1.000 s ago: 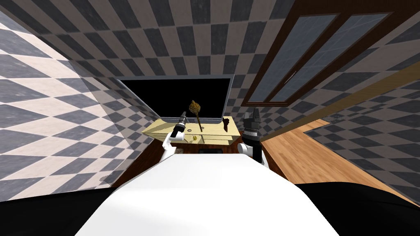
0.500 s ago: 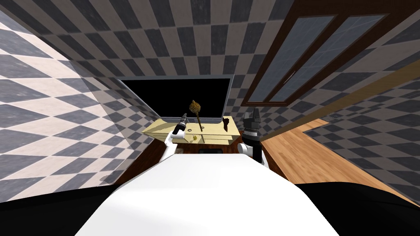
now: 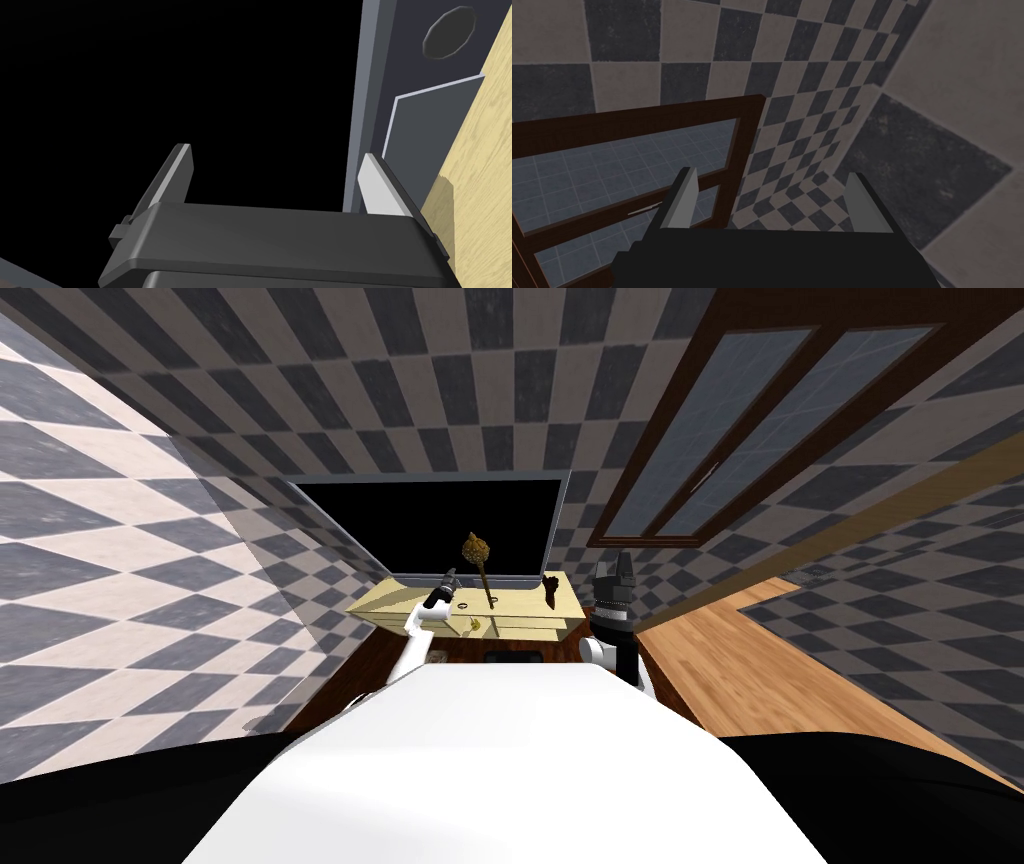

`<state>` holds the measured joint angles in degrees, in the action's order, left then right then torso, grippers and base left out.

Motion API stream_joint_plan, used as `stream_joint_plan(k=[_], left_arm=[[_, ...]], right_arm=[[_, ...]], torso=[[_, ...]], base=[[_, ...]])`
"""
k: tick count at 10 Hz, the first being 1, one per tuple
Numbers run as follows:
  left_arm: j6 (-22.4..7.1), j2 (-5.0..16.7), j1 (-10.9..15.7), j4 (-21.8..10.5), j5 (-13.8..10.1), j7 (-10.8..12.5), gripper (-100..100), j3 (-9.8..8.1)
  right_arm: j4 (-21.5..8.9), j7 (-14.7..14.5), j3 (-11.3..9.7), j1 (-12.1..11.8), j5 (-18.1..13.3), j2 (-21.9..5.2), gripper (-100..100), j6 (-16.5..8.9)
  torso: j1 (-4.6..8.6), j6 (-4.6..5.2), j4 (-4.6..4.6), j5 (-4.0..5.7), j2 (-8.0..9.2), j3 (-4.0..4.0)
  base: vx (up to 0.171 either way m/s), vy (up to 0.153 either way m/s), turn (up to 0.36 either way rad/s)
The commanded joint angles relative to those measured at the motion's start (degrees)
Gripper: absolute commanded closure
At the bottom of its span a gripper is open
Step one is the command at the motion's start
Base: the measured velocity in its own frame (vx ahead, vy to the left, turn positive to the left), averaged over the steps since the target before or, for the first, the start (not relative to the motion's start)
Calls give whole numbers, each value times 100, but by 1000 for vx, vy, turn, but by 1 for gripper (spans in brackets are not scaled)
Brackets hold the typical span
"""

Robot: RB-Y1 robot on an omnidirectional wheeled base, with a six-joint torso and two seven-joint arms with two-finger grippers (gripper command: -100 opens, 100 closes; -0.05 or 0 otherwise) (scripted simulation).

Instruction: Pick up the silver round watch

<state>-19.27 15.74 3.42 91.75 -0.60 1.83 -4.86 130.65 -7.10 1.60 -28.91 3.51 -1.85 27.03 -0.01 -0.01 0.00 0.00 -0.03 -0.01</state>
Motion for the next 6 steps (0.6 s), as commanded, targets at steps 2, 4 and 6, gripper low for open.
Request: stream_joint_plan(k=[2, 4, 6], left_arm=[[-377, 33, 275, -510, -72, 34, -100, -80], [-687, 45, 442, -749, -116, 57, -100, -137], [-999, 55, 601, -1013, -160, 83, -100, -195]], right_arm=[[0, 0, 0, 0, 0, 0, 0, 0], [0, 0, 0, 0, 0, 0, 0, 0], [0, 0, 0, 0, 0, 0, 0, 0]], torso=[[0, -1, 1, 0, 0, 0], [1, -1, 0, 0, 0, 0], [2, -1, 1, 0, -1, -1]], base=[[0, 0, 0], [3, 1, -2], [10, 0, -4]])
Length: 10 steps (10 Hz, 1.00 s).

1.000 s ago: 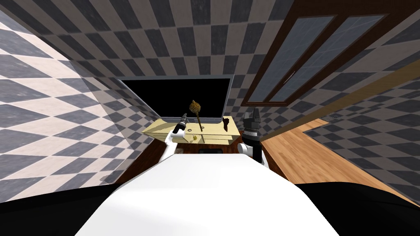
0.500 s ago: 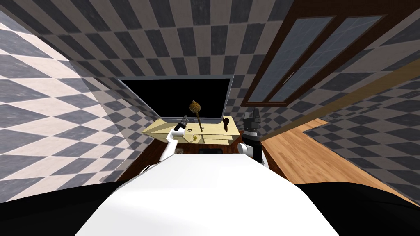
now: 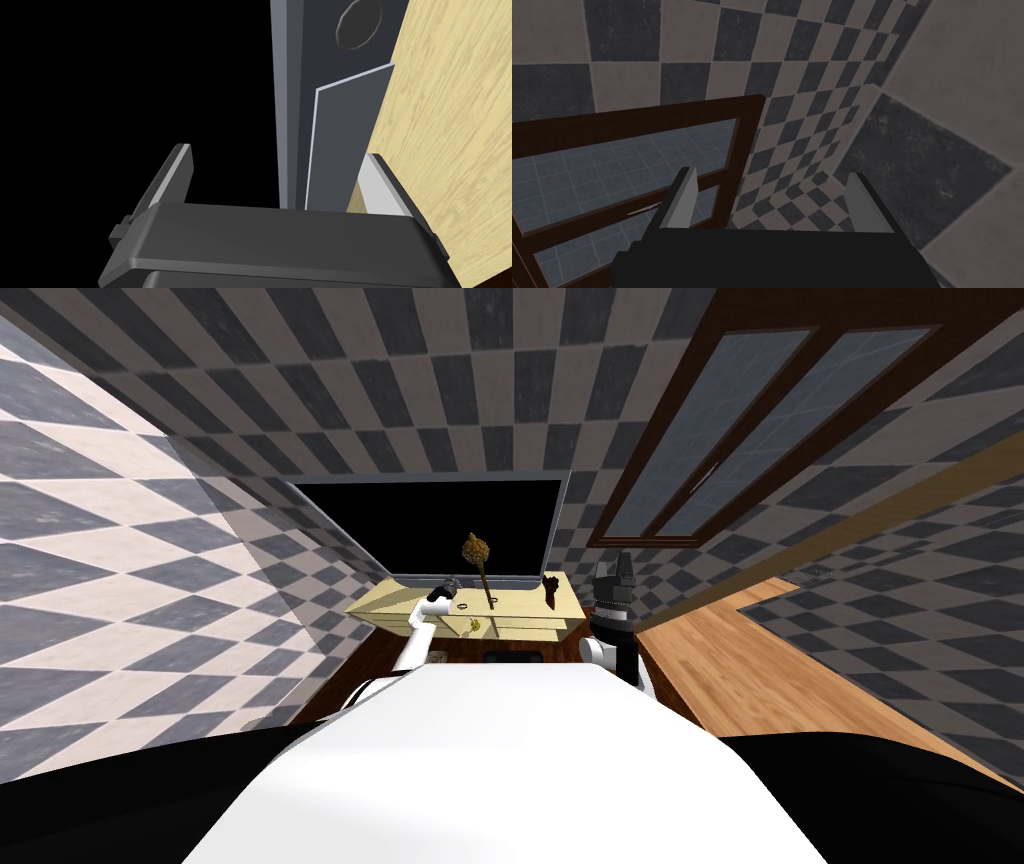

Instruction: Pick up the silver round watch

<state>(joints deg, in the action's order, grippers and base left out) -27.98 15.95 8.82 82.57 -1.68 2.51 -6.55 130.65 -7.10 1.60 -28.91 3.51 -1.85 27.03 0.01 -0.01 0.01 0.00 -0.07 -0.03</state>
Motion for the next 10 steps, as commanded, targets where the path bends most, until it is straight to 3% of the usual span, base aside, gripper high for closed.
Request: stream_joint_plan(k=[1, 10], left_arm=[[-204, 34, 60, -206, -52, 16, -100, -26], [-1495, 62, 734, -1575, -262, 176, -100, -334]], right_arm=[[0, 0, 0, 0, 0, 0, 0, 0], [0, 0, 0, 0, 0, 0, 0, 0]], torso=[[0, 0, 0, 0, 0, 0], [1, -1, 1, 0, -3, -2]], base=[[11, 0, -5], [21, -2, -4]])
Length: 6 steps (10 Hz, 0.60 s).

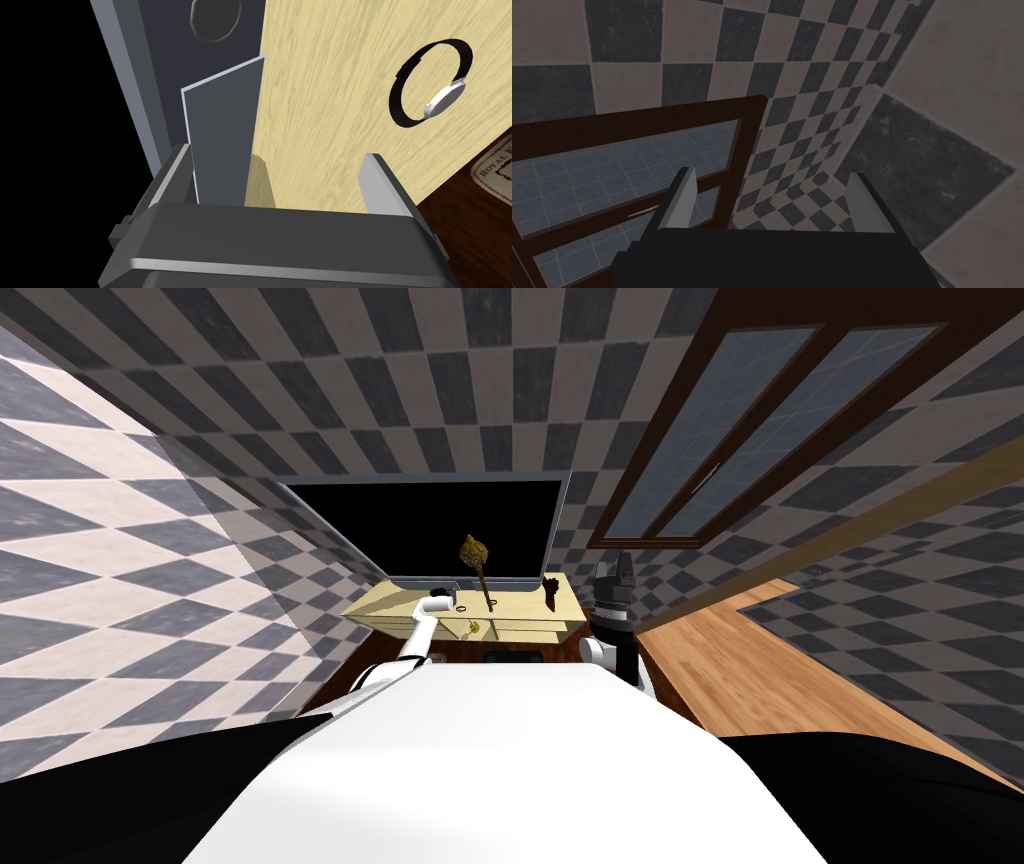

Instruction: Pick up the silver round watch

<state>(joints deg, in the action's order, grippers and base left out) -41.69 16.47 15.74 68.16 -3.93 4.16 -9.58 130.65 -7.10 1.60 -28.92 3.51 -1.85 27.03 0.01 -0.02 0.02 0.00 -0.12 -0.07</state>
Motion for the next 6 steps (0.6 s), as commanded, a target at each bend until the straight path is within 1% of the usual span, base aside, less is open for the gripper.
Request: stream_joint_plan(k=[1, 2, 3, 4, 5, 6], left_arm=[[-286, 14, 151, -286, -75, 47, -100, -92], [-366, 14, 151, -405, -75, 47, -100, -92], [-584, 15, 252, -589, -113, 82, -100, -152], [-584, 15, 252, -643, -113, 82, -100, -152], [-788, 15, 344, -777, -148, 118, -100, -209], [-958, 12, 427, -1010, -181, 152, -100, -264]], right_arm=[[0, 0, 0, 0, 0, 0, 0, 0], [0, 0, 0, 0, 0, 0, 0, 0], [0, 0, 0, 0, 0, 0, 0, 0], [0, 0, 0, 0, 0, 0, 0, 0], [0, 0, 0, 0, 0, 0, 0, 0], [0, 0, 0, 0, 0, 0, 0, 0]], torso=[[0, 0, 0, 0, 0, 0], [1, 0, 2, 0, -7, -4], [0, 0, 2, 0, -6, -4], [0, 0, 1, 0, -4, -3], [0, -1, 1, 0, -2, -2], [2, 0, 1, 0, -5, -3]], base=[[54, -4, -15], [44, -2, -5], [40, -1, -8], [34, -3, -5], [44, -9, -11], [71, -13, -19]])
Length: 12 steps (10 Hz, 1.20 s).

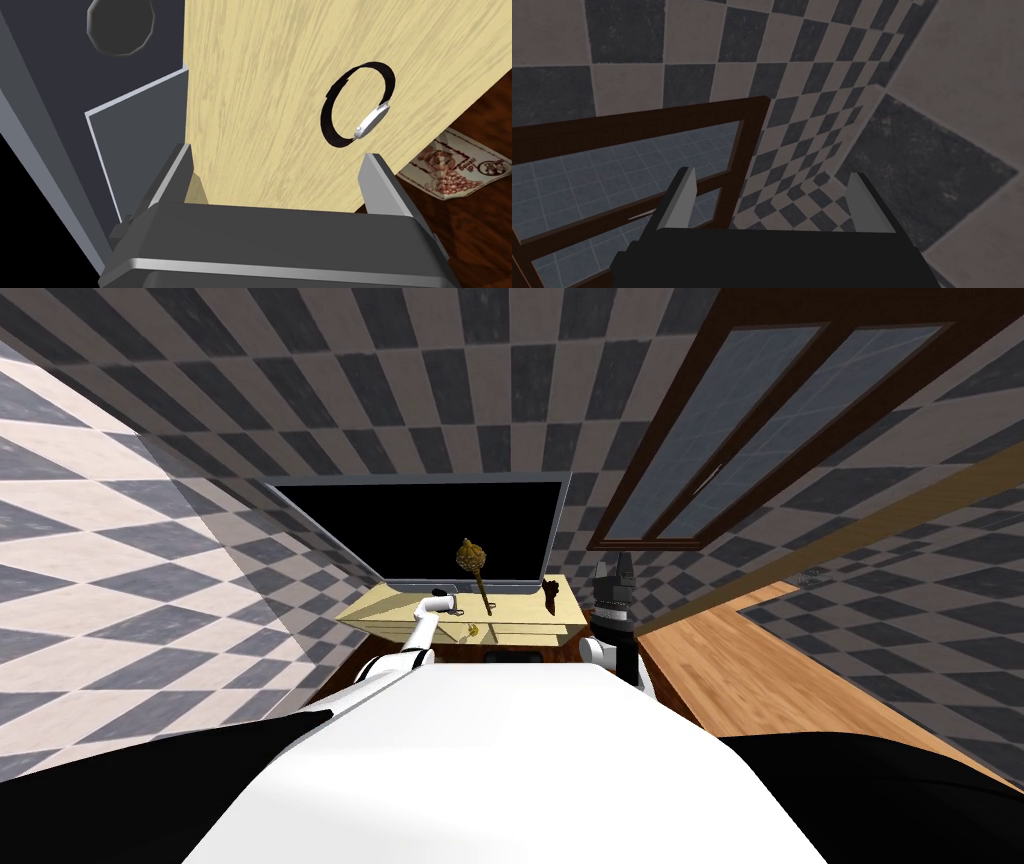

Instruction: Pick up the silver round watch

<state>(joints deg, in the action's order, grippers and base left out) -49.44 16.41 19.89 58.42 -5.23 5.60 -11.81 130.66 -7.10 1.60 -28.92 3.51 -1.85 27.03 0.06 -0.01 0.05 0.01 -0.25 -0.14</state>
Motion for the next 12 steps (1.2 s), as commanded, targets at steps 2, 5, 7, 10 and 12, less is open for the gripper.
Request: stream_joint_plan(k=[2, 5, 7, 10, 12], left_arm=[[-363, 13, 84, -295, -83, 41, -100, -93], [-679, -1, 197, -630, -138, 102, -100, -184], [-803, -11, 239, -770, -160, 128, -100, -223], [-1061, -44, 301, -1069, -208, 187, -100, -303], [-1027, -65, 334, -1210, -194, 206, -100, -301]], right_arm=[[0, 0, 0, 0, 0, 0, 0, 0], [0, 0, 0, 0, 0, 0, 0, 0], [0, 0, 0, 0, 0, 0, 0, 0], [0, 0, 0, 0, 0, 0, 0, 0], [0, 0, 0, 0, 0, 0, 0, 0]], torso=[[-2, -1, 0, 0, 3, 1], [-4, -1, -1, 0, 6, 3], [-6, -1, -2, -1, 11, 6], [-3, -1, 0, 0, 2, 1], [-4, -1, -2, -1, 12, 6]], base=[[50, -1, -6], [52, -1, -10], [37, -2, -8], [60, -4, -10], [19, -1, 5]])
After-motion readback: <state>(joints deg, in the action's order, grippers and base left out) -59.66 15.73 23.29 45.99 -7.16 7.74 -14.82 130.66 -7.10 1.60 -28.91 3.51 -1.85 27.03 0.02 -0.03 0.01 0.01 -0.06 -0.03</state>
